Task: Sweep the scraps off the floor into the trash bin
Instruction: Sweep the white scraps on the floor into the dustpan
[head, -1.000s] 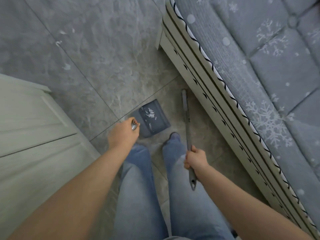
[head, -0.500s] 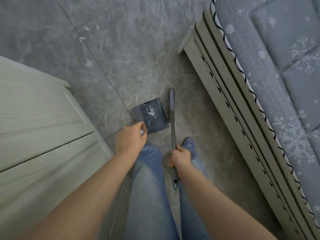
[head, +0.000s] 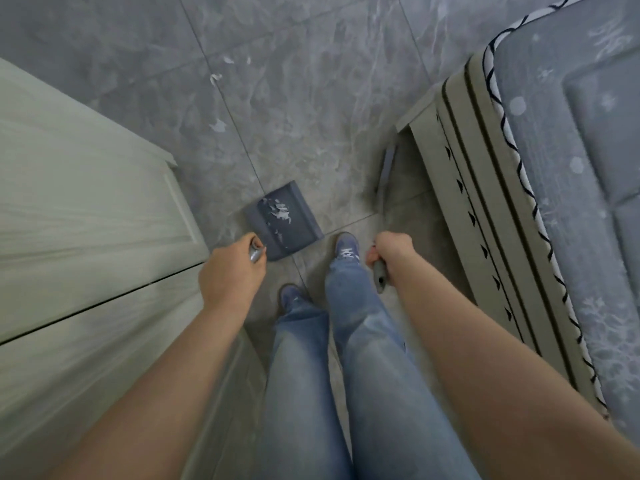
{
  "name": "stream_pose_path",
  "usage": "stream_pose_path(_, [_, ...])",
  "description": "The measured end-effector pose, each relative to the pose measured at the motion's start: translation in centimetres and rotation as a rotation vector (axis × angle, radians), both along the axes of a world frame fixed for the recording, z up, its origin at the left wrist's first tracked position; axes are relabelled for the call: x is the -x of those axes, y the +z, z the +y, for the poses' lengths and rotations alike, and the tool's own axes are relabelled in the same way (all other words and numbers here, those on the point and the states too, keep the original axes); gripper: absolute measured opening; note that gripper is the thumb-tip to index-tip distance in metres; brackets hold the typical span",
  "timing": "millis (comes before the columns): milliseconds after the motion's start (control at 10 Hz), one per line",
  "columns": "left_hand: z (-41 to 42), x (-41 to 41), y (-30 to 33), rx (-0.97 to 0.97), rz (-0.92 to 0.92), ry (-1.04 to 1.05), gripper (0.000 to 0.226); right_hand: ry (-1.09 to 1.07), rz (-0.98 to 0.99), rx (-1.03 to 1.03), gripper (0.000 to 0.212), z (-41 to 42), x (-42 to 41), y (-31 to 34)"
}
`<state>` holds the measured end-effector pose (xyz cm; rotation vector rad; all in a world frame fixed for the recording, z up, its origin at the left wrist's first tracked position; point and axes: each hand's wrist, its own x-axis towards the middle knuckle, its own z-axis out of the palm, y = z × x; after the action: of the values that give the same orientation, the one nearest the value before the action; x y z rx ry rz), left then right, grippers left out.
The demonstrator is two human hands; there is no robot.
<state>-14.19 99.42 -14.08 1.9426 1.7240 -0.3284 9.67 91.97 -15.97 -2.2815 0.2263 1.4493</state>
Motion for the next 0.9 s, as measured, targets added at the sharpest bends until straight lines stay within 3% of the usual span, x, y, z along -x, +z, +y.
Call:
stream_pose_path(200, [3.2,-1.1,-0.5,-0.050,0.034,0.034,0.019,0.191,0.102,-0.025,0.012,0.2,9.1,-3.3])
stream_pose_path(300, [4.2,-0.5,-0.4,0.005,0.048,0.064,0.019,0.242,0.194,-0.081,0.017,-1.8,10.1,0.1])
stream_pose_path(500, [2.6,-1.9,-0.3,0.071,-0.017,0.245,0.017,0.271,0.072,-0.073,0.015,-2.1,1.3,1.7])
stream_pose_path(600, [1.2,-3.7,-0.5,0.062,-0.006,0.287,0.018,0.372,-0.062,-0.021,0.031,0.1,-5.1,0.5])
stream_pose_path(700, [1.4,-5.2,-0.8,0.003,0.047,0.282,0.017,0.447,-0.121,0.094,0.025,3.2,-9.4,-1.5])
stream_pose_path(800, [1.8,-5.2,-0.9,0.003,0.032,0.303,0.015,0.468,-0.090,0.140,0.032,4.9,-9.0,-3.1])
stream_pose_path(900, [2.1,-4.6,-0.9,0.115,0.011,0.359,0.015,0.464,0.043,0.157,0.015,3.7,-5.2,-3.2])
